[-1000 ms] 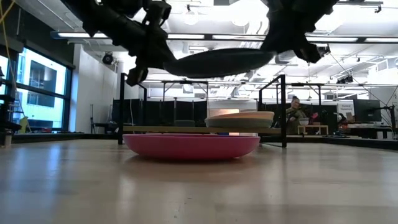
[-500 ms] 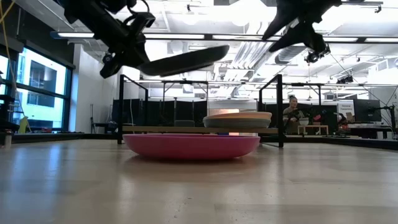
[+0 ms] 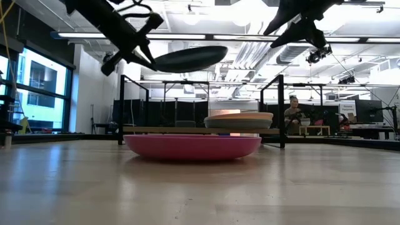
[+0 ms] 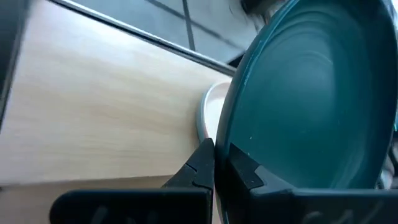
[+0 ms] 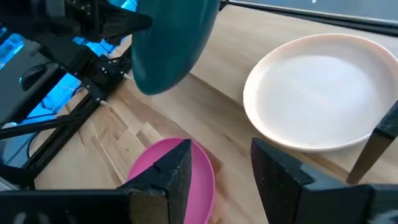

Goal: Place and stack plates onto a shelf
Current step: Put the dark green plate on the shelf

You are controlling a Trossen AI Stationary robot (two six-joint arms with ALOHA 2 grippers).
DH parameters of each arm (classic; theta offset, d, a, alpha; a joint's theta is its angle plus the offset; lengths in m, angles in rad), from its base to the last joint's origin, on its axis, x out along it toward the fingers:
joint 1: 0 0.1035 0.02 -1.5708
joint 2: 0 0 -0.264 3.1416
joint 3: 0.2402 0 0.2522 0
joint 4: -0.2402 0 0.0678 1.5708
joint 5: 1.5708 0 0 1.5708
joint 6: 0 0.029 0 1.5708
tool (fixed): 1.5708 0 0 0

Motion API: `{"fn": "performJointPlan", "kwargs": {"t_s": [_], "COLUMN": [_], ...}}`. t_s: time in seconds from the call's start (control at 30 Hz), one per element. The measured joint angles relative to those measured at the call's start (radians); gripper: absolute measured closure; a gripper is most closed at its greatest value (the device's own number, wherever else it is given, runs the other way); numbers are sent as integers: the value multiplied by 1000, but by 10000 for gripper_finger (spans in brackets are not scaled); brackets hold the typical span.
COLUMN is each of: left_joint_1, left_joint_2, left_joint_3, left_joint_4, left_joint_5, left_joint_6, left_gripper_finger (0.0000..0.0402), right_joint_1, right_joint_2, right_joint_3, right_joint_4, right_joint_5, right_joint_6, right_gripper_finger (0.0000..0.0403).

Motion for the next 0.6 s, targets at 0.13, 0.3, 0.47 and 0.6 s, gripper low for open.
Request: {"fn": "performJointPlan", "kwargs": {"t_s": [0.13, 0.3, 0.47, 0.6], "left_joint_1": [-122, -235, -242, -225], "left_joint_2": [7, 64, 182, 290], "left_joint_3": [0, 0, 0, 0], "left_joint_4": [-65, -186, -174, -169], "left_joint_5": [-175, -409, -423, -405], "left_joint_6": [-183, -484, -645, -784], "left_gripper_finger": [401, 402, 402, 401], "right_joint_1": [0, -5, -24, -36], "right_joint_2": [0, 0, 0, 0], "right_joint_3": [0, 0, 0, 0], "right_joint_4": [-3, -5, -4, -4], "right_joint_5": [18, 41, 37, 21], "right_joint_6": [-20, -36, -42, -42], "right_gripper_finger": [256, 256, 256, 256]}}
